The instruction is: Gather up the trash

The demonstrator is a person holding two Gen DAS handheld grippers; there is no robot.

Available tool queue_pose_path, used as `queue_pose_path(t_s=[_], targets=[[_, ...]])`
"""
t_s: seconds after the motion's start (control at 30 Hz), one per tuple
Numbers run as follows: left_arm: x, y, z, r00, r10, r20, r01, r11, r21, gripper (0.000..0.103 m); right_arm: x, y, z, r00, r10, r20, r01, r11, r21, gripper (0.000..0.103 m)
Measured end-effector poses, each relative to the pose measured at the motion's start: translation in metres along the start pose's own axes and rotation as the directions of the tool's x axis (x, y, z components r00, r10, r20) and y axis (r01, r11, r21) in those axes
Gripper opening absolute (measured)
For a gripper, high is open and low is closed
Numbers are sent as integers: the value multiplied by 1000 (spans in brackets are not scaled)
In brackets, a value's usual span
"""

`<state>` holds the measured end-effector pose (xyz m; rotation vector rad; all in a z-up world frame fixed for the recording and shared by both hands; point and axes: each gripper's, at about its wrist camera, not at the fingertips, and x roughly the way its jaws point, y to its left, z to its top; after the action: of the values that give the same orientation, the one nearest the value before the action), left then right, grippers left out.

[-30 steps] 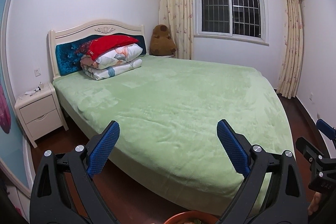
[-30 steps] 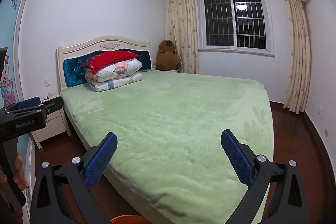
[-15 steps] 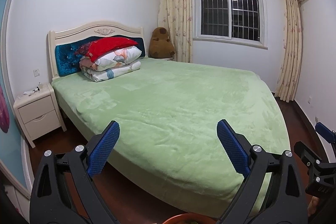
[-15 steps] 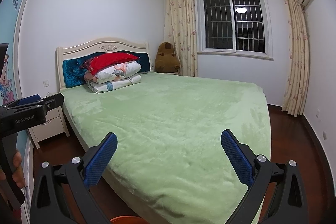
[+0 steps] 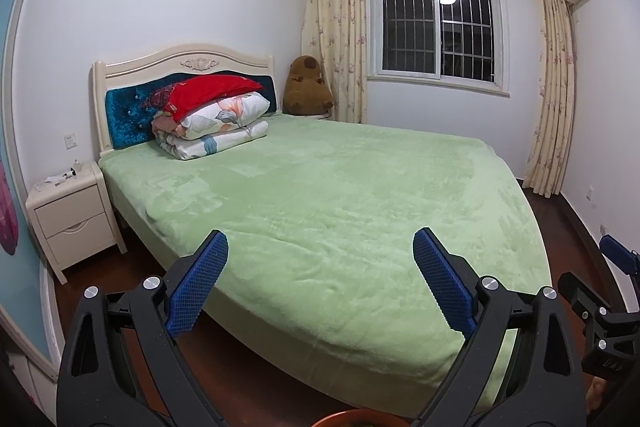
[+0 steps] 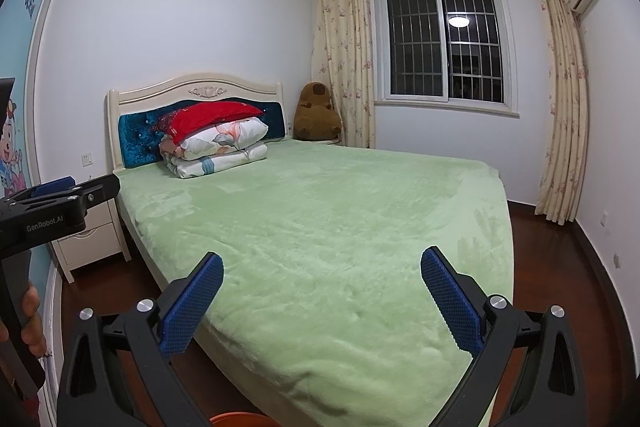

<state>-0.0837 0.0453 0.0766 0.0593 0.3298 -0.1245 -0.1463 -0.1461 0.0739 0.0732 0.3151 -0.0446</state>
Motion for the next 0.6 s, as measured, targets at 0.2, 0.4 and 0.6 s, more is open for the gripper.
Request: queue_pose_path(t_s=[0.2, 0.4, 0.6], targets=[[0, 0, 1, 1000, 11, 0, -11, 1000, -3, 91, 0, 0, 0, 1000, -2, -1, 2, 1000, 0, 97], [5, 2, 0, 1000, 3, -25, -3, 1000, -20, 91, 0, -1, 1, 1000, -8, 0, 8, 1000, -5, 97], [8, 4, 1, 999, -18, -44, 17, 999, -33, 91, -1, -2, 1, 1000, -10, 1, 10, 1000, -4, 97]])
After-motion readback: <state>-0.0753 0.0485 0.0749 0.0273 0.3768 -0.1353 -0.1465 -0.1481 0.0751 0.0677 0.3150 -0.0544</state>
